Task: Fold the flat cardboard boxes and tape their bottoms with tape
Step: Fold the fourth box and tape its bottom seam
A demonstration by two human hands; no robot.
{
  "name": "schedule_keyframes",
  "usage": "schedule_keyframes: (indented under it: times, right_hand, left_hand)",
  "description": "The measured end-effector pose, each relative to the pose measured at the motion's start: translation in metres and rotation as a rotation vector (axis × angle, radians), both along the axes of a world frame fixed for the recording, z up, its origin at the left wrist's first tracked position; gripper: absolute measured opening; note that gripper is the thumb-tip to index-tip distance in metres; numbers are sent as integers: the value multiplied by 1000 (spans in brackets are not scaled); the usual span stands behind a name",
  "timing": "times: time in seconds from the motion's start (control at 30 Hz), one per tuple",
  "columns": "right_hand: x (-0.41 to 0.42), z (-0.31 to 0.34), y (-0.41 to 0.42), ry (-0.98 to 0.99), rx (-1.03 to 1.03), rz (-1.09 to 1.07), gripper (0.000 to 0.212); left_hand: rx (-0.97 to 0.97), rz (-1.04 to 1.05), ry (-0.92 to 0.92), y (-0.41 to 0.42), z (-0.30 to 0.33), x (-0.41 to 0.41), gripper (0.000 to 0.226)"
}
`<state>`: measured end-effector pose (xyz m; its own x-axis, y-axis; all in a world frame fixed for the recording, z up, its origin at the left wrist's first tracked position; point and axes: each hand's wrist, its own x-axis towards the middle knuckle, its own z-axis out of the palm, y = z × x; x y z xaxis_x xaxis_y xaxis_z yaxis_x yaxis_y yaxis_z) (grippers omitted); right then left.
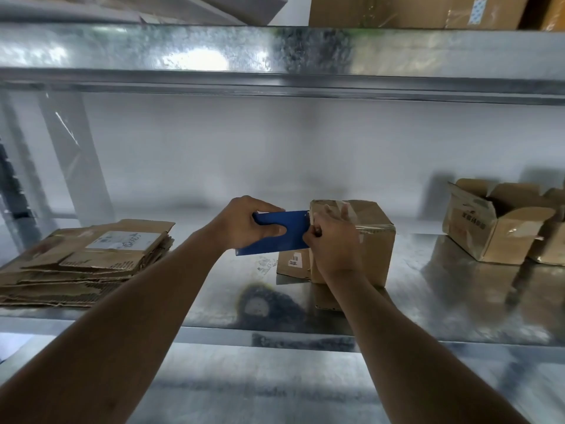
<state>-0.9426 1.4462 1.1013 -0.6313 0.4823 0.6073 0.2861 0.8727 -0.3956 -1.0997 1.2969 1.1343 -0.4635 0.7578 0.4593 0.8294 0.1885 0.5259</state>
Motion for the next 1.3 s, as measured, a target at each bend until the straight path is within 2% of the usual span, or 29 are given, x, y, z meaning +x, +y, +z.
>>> schedule_keyframes:
  times: [0.13,0.2,0.27,0.33,0.43,0.53,0.73,0.93,1.03,1.3]
  right_hand:
    - [5,3,-2,-23,-25,23,26]
    - [11,2,-3,3,-16,32,24]
    - [12,-1,-3,19,4,38,20]
    - [8,-3,1,13,13,28,18]
    - [-1,-4,4,27,26,33,14]
    - [-7,-9,7,75,109,-11,22]
    - [3,-8,8,87,144,23,33]
    - [7,-12,16,48,186,40,26]
    - [10,-14,16,90,214,38,24]
    - [23,-15,23,137,303,73,35]
  left_hand:
    - [-30,54,-40,2,3,1,34]
    - [-139,221,70,-4,-4,-7,34]
    - [-168,333,40,-19,-21,-19,36]
    - [-118,328,-37,-31,-34,-28,36]
    - [-48,286,-51,-37,-36,-30,36]
    - [-63,288,-12,-31,-30,-27,41]
    - [-46,292,14,-13,-31,-13,42]
    - [-105,308,20,-6,-40,-6,45]
    - [-145,328,44,-6,-46,-4,45]
    - [-152,431,82,-2,-62,0,53]
